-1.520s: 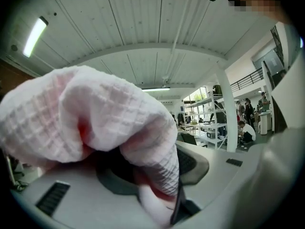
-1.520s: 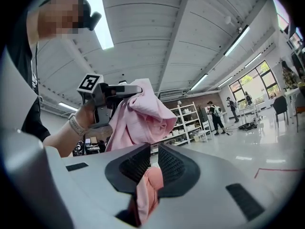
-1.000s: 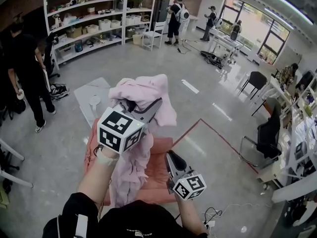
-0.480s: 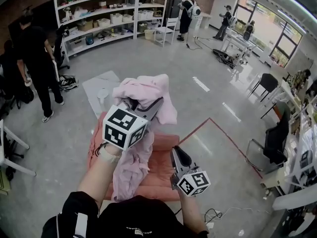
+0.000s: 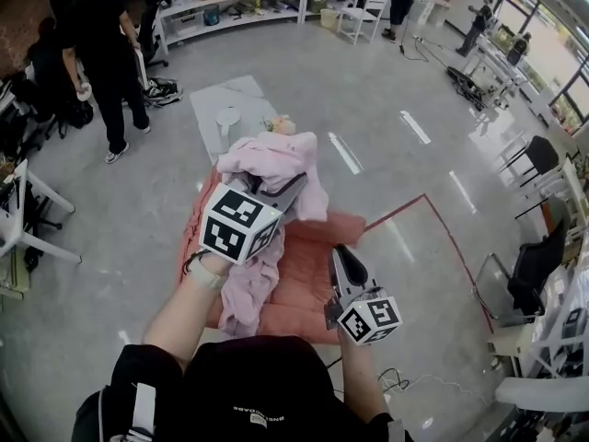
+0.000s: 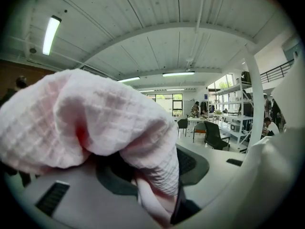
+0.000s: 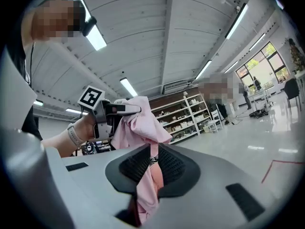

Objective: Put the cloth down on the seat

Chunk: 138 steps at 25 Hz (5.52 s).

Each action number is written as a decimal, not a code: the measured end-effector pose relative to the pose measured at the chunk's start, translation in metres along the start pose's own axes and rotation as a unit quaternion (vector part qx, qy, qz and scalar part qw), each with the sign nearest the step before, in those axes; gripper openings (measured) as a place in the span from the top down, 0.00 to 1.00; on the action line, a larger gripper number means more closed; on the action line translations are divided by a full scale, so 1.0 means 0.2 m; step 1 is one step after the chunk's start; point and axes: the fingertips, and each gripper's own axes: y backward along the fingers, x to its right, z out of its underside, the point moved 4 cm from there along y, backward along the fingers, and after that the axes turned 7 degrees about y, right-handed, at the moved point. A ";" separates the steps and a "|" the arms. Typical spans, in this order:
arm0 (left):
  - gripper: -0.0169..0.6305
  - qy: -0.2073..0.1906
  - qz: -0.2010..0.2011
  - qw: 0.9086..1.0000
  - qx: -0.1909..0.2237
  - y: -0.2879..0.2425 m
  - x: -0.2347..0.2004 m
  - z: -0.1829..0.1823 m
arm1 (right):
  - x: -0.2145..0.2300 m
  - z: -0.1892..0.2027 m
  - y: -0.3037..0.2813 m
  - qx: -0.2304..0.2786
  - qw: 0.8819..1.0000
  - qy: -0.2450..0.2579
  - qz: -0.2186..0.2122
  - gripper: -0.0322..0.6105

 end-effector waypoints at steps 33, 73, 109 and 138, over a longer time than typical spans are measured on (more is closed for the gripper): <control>0.68 0.137 -0.133 0.965 -0.179 0.28 -0.57 1.52 | -0.24 0.93 -0.72 -0.206 0.962 -0.059 -0.168 0.84; 0.51 0.180 -0.084 0.917 -0.345 0.21 -0.41 2.74 | -0.16 1.55 -0.51 -0.321 0.930 -0.101 -0.150 0.84; 0.45 0.138 0.000 0.953 -0.270 0.49 -0.16 2.27 | -0.36 1.31 -0.10 -0.247 0.963 -0.098 -0.048 0.84; 0.46 0.082 -0.110 0.990 0.017 1.74 -0.25 1.27 | -1.46 0.67 -0.20 -0.082 0.970 0.026 -0.225 0.84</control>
